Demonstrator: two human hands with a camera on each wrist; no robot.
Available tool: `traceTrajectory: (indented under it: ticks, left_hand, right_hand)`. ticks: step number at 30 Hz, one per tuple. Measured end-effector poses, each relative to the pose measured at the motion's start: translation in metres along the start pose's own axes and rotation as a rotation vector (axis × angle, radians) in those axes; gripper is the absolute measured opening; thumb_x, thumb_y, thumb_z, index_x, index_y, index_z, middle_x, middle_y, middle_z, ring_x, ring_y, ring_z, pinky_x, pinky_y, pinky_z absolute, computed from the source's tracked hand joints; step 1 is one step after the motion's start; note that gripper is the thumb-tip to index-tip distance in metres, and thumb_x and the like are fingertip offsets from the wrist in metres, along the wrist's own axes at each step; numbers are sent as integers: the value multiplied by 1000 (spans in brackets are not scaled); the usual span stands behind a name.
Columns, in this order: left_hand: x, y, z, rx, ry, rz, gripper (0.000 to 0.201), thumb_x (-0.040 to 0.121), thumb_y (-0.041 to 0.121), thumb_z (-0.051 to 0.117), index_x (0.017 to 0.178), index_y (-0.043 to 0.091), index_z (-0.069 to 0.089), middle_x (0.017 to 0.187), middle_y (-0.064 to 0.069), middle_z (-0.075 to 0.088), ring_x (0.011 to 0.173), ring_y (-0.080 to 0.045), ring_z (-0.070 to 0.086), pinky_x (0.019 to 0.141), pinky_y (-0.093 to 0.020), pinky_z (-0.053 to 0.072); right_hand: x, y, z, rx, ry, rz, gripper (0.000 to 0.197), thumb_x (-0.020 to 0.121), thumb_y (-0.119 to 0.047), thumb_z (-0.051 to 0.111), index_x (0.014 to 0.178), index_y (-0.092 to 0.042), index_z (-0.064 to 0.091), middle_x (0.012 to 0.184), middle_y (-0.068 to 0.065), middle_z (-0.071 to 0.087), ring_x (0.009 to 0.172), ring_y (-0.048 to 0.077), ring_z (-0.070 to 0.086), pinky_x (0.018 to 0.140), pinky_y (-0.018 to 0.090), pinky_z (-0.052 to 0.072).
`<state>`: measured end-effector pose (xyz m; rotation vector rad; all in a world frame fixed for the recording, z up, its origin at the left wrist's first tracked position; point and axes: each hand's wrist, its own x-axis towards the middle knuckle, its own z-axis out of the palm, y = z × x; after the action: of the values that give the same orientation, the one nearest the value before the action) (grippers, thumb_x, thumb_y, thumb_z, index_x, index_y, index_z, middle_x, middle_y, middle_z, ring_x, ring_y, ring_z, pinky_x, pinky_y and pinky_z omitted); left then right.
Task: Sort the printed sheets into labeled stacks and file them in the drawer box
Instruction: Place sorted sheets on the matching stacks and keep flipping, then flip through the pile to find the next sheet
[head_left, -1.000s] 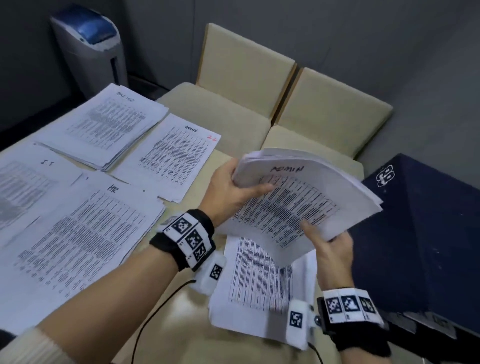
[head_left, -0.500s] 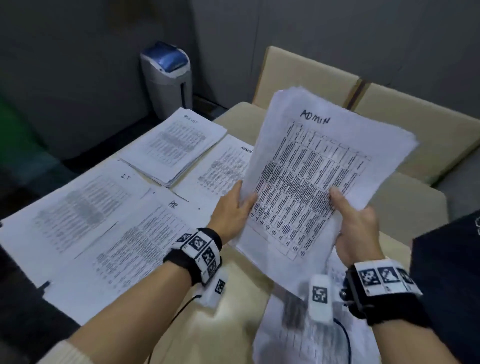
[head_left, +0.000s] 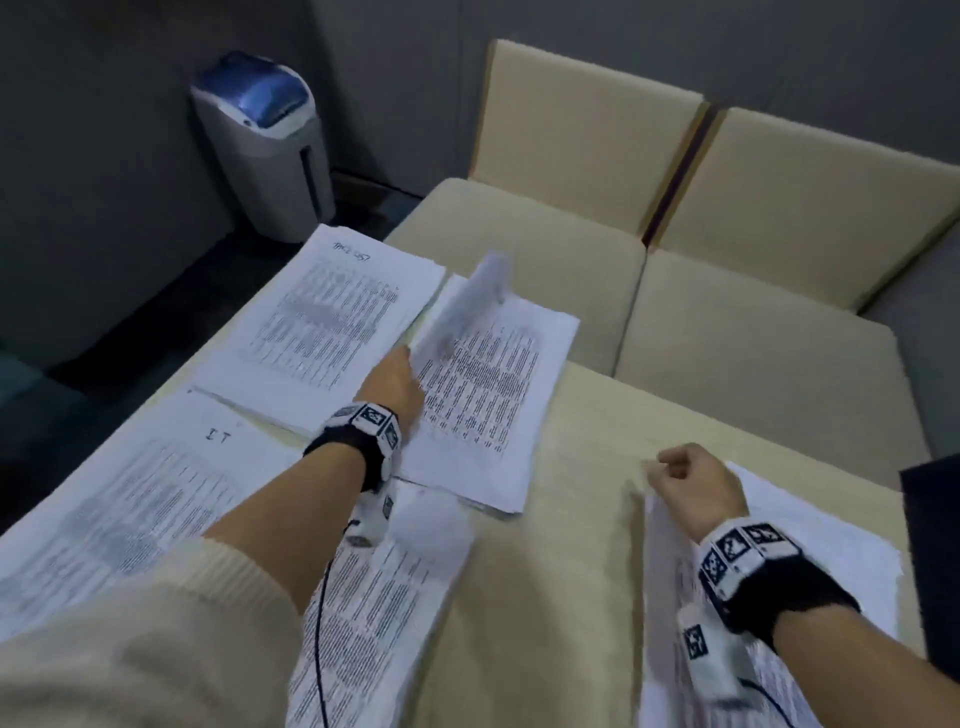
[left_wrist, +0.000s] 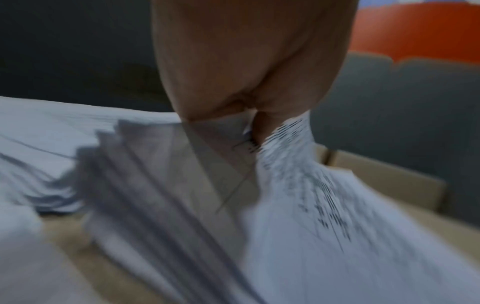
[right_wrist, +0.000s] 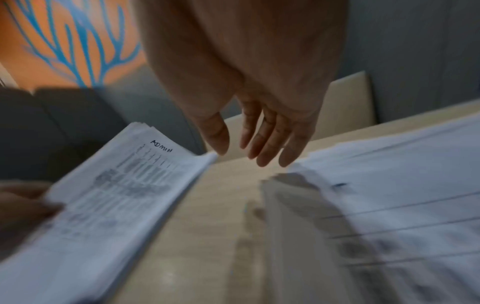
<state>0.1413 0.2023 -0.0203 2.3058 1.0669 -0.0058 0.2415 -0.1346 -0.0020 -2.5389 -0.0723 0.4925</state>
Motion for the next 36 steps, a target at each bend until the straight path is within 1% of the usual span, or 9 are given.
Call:
traceTrajectory:
  ticks: [2,5,10,14,19,24,28,32,36]
  left_hand:
    - [-1,6,13,178,166,16,43,86,5,56,127,3,43,123,-18,51,108,-35,52,89,-47,44]
    - [-14,37,35,55,292,148,46,83,10,61,126,1,48,124,-18,49,114,-36,47,92,-47,39]
    - [-70,105,83,-148,98,335,33,89,18,61,119,6,53,118,-14,51,106,-33,50,89,-45,41]
    - [-126,128,121,-95,-33,409,35,90,25,58,120,8,51,119,-12,50,106,-31,50,88,-46,44]
    - [-195,124,155,-5,-153,295,35,96,31,51,123,9,53,122,-9,50,111,-30,53,91,-41,44]
    - [-250,109,171,171,-200,206,26,98,20,42,102,14,67,104,-3,63,93,-24,62,67,-27,39]
    - [-280,110,177,148,-121,161,31,98,29,42,83,15,66,87,-3,68,78,-25,62,60,-28,39]
    - [-292,114,178,81,-101,89,30,91,46,57,80,19,51,83,-2,63,77,-26,58,61,-31,38]
    - [-288,113,179,8,-120,47,30,88,34,67,73,18,47,79,-6,60,81,-30,61,61,-28,35]
  right_hand:
    - [3,21,-12,-153,67,10,18,87,-17,64,104,-12,66,104,11,67,98,30,61,84,33,47]
    - [3,51,-35,-284,166,94,5,87,-15,61,86,-19,63,101,12,67,91,32,60,77,33,47]
    - [-24,99,-53,-303,234,246,13,89,-18,58,76,-21,58,96,13,67,79,29,52,69,32,42]
    - [-60,142,-49,-265,237,297,34,87,-51,61,86,-18,56,97,7,60,83,28,57,71,35,47]
    - [-94,188,-47,-197,224,418,67,72,-75,63,94,-14,50,95,5,52,89,28,56,66,34,42]
    - [-110,224,-56,-6,100,346,53,80,-60,68,99,-14,53,97,8,63,82,25,57,75,33,48]
    - [-110,240,-65,160,125,274,55,91,-43,65,125,-1,60,125,15,63,111,31,59,94,35,45]
    - [-116,253,-68,252,140,232,49,97,-42,54,106,5,66,104,14,69,97,32,63,88,36,50]
    - [-128,262,-70,383,225,226,21,98,-19,53,106,-4,66,105,14,69,90,31,63,86,38,52]
